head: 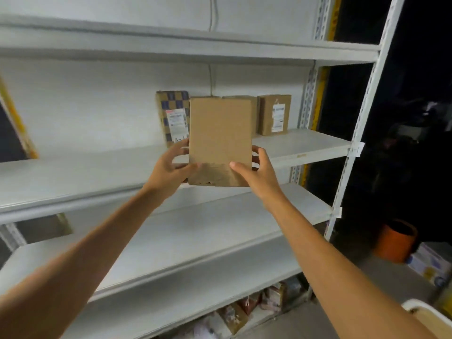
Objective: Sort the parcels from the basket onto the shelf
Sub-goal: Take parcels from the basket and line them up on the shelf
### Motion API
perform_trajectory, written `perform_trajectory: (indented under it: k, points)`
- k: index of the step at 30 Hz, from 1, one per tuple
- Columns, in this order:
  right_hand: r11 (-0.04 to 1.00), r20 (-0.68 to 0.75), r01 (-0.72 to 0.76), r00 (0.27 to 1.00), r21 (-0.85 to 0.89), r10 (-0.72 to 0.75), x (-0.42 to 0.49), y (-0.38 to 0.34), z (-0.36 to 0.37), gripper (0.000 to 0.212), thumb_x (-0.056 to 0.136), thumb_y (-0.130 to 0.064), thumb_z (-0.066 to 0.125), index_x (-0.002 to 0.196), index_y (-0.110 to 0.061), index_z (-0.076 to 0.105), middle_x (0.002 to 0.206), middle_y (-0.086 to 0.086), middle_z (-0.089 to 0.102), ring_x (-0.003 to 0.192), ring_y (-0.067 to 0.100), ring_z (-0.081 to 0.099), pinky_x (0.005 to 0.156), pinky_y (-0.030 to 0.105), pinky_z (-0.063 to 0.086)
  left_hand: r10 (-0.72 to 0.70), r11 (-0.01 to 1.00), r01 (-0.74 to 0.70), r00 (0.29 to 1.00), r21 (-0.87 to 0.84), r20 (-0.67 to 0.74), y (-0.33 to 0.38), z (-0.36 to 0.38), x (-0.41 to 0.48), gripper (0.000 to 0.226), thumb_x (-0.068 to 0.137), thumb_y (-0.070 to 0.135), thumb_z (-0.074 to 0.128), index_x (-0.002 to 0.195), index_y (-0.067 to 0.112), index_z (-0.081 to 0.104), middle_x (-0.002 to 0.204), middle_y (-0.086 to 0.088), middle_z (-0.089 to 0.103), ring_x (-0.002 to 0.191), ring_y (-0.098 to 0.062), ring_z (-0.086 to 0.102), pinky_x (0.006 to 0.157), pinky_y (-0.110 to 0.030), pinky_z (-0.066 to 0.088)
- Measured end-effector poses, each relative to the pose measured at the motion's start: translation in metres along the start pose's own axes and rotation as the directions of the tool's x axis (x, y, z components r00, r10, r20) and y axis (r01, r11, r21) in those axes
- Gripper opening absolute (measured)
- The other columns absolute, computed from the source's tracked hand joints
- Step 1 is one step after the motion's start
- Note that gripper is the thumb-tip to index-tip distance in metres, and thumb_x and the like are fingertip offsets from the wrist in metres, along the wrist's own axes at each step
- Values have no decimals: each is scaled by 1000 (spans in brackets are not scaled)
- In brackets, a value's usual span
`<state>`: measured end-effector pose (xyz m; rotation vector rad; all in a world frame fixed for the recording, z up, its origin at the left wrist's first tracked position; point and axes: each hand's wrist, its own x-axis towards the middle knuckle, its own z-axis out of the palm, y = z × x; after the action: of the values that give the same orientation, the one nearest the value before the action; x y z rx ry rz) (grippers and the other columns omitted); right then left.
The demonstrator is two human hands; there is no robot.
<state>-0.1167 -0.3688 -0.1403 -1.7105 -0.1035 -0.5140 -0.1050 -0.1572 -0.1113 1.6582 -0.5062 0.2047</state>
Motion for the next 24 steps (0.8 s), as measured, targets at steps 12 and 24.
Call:
perform_trajectory:
  k: [12,24]
  points:
    - [997,195,79,978,8,-79,42,-15,172,57,81,-33,74,128,-26,44,102,-25,58,93,-9,55,72,7,40,-15,994,35,979,99,-205,-20,-153,2,62,71,18,65,130,24,48,116,0,56,84,-13,70,73,-40,57]
    - [993,384,106,920,-44,-81,146,26,257,64,81,-31,74,130,-29,32,114,-16,50,80,-11,50,59,4,36,-114,974,172,936,151,-333,-79,-212,79,55,86,1,64,131,20,37,122,-4,53,96,-10,62,67,-20,55]
